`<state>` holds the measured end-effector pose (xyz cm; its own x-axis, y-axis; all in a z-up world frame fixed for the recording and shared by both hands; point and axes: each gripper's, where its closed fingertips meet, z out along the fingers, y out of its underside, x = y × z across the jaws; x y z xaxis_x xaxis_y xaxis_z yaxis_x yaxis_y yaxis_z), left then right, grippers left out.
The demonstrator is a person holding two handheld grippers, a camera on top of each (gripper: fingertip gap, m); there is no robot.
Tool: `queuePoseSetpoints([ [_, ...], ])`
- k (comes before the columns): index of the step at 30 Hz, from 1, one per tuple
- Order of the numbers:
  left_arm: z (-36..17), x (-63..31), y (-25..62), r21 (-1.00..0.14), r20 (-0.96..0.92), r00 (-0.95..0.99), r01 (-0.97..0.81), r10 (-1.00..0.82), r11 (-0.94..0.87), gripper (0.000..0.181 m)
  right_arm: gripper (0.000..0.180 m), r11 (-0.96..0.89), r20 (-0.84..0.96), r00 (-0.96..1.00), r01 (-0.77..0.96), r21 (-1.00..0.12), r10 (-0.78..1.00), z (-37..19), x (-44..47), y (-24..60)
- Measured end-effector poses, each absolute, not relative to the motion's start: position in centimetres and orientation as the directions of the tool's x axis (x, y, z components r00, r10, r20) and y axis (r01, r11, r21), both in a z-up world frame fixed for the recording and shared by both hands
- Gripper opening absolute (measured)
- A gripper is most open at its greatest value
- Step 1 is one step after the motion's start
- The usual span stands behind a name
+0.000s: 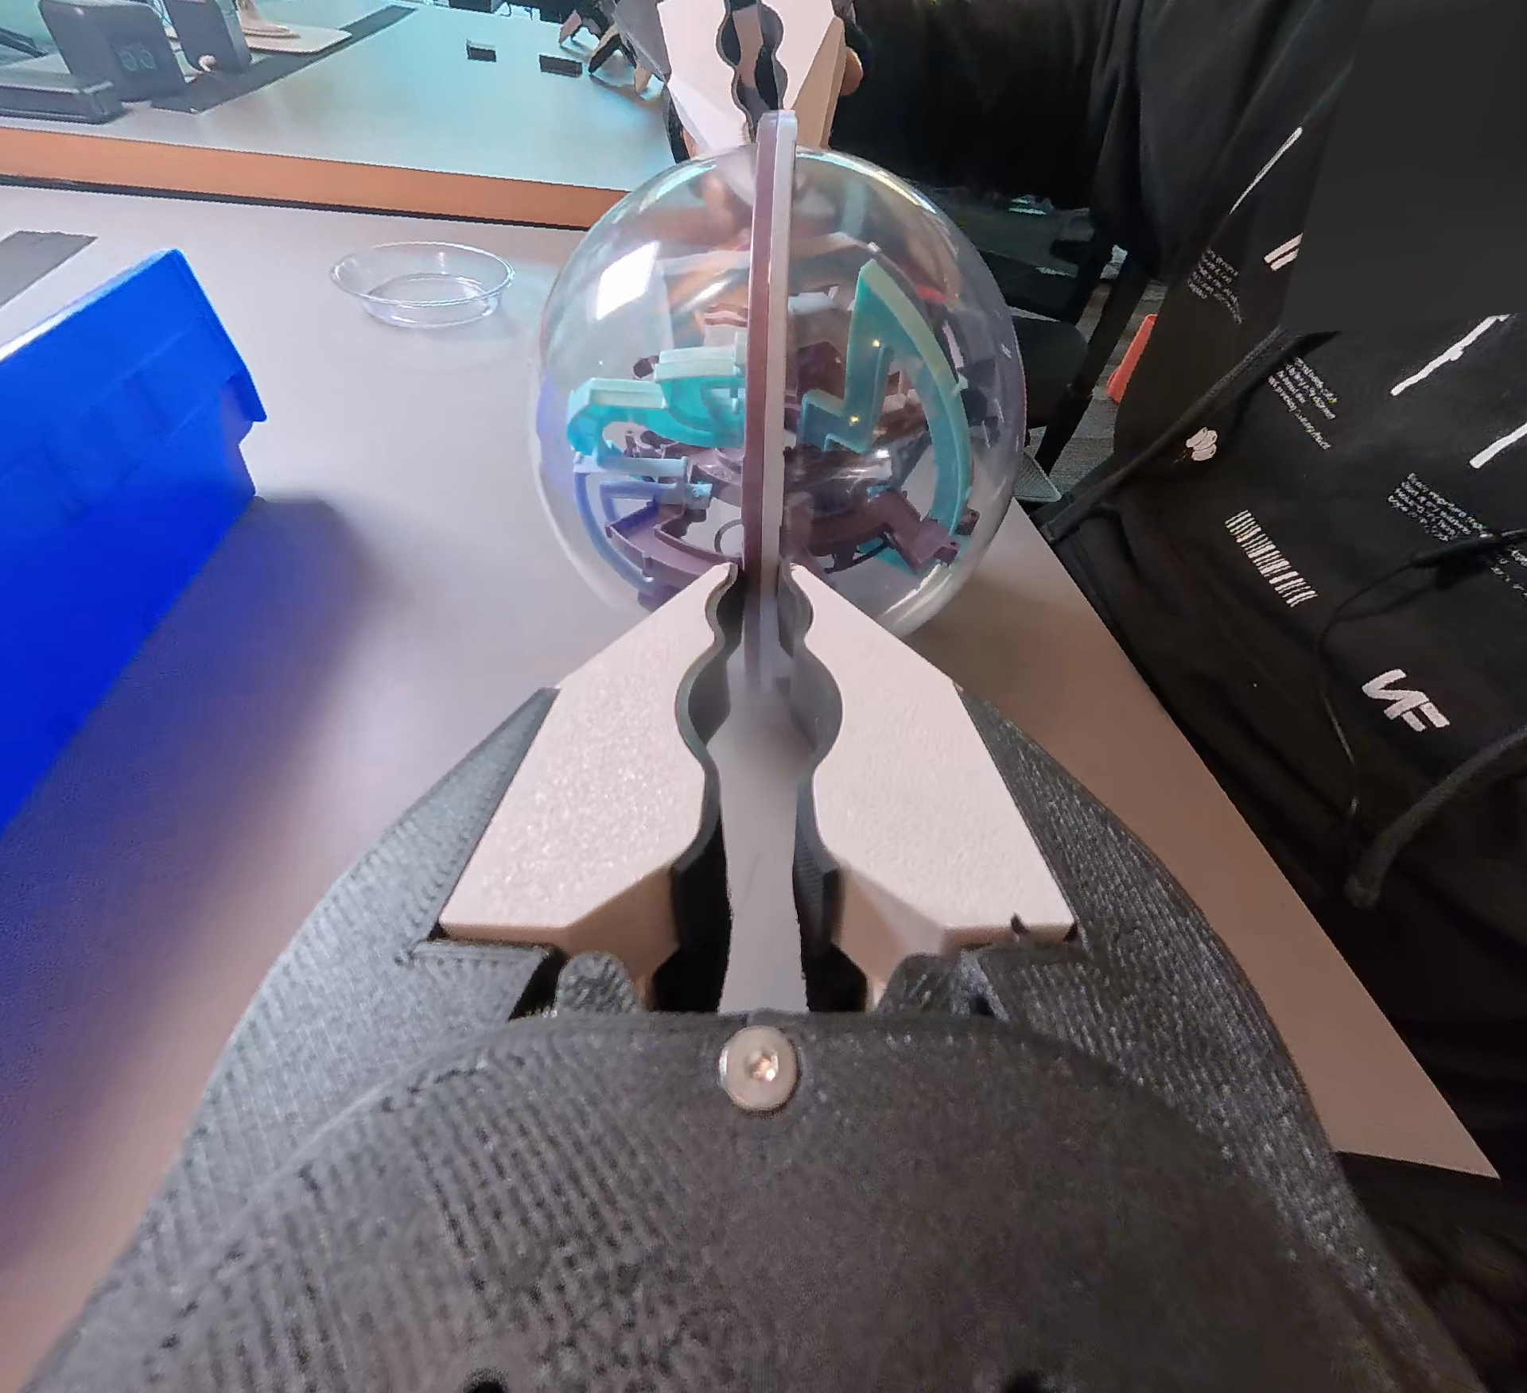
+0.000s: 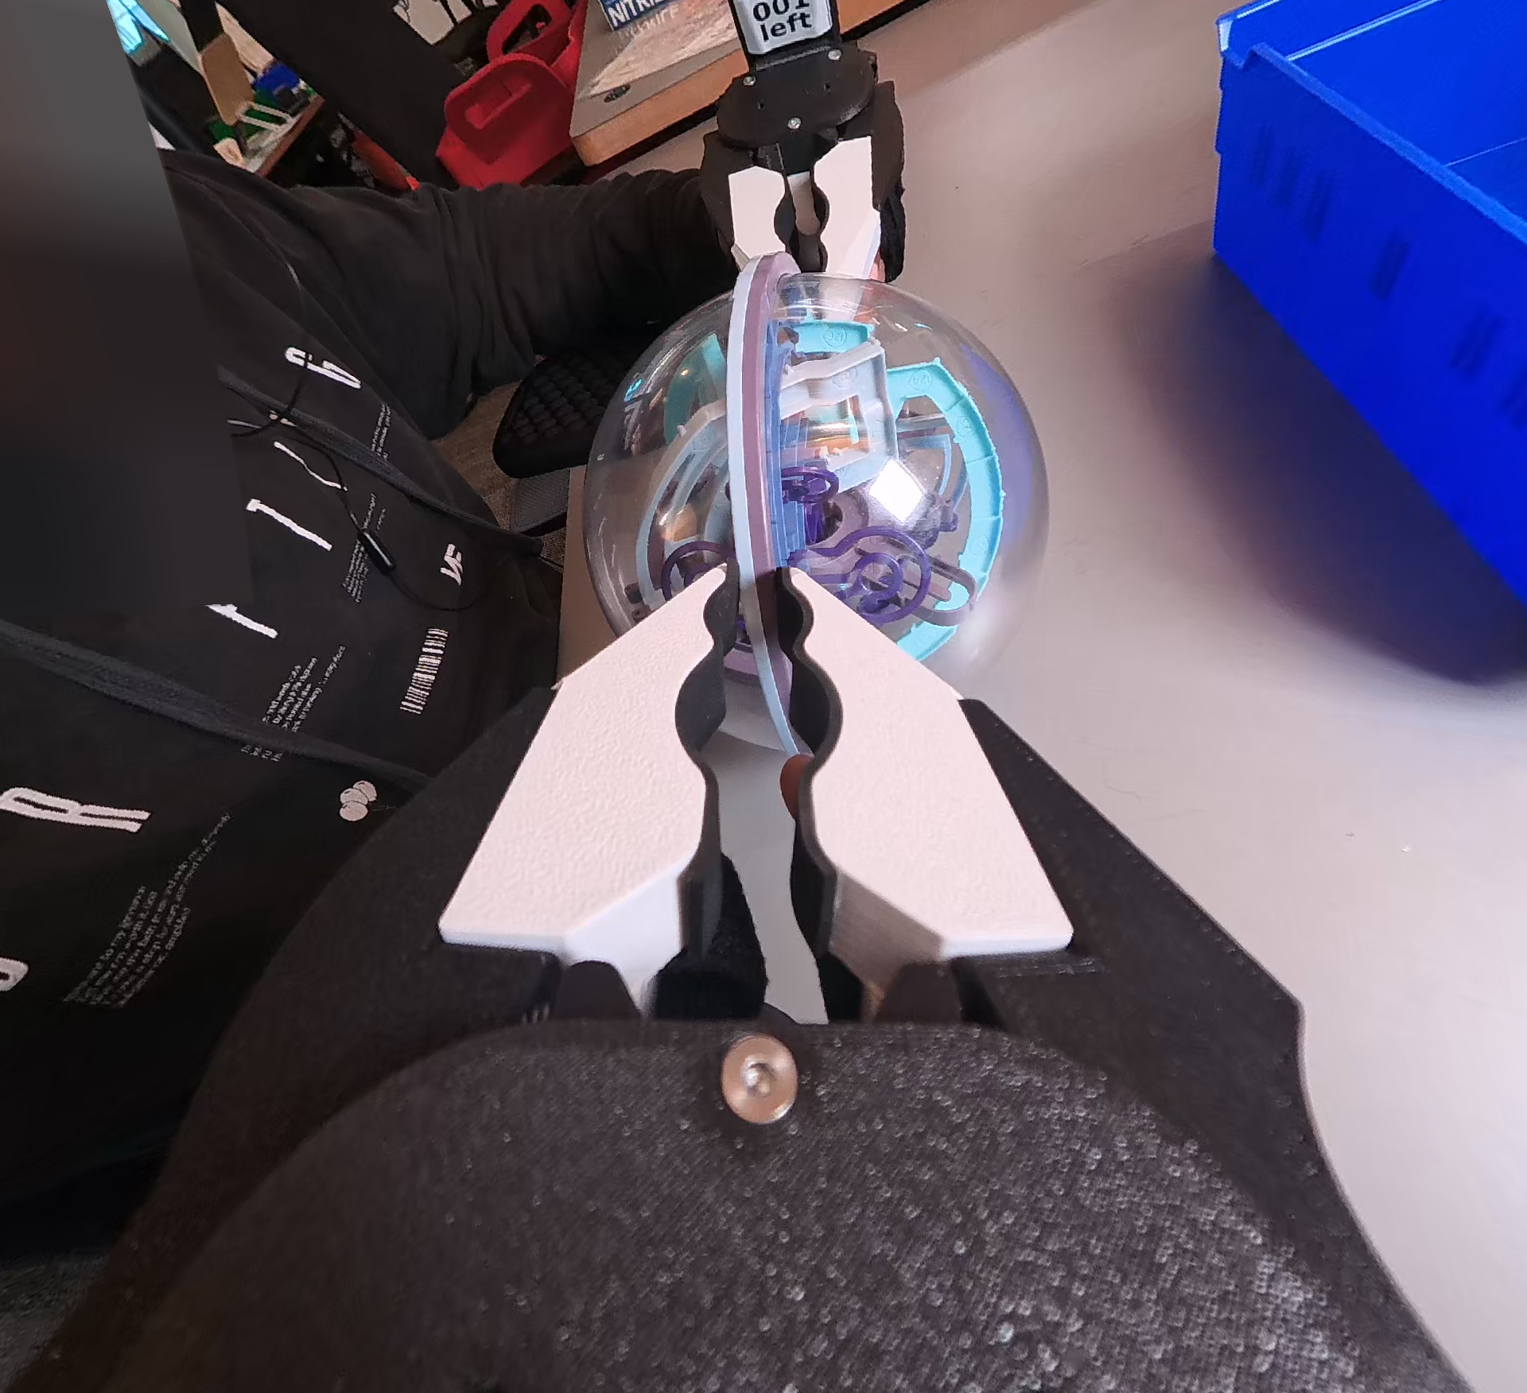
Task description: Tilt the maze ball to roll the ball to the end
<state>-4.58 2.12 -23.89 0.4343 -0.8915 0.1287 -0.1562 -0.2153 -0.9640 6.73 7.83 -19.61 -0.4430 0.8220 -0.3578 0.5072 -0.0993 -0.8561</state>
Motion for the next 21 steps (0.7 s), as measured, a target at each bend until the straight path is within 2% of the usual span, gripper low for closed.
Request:
queuePoseSetpoints([
  [21, -23.4, -3.8, 1.5, -0.968, 0.078, 0.445, -0.181, -0.892, -0.175, 0.006, 0.006, -0.041, -0.294, -0.491, 0.463, -0.886, 0.820, -19.9, 7.5, 7.8],
])
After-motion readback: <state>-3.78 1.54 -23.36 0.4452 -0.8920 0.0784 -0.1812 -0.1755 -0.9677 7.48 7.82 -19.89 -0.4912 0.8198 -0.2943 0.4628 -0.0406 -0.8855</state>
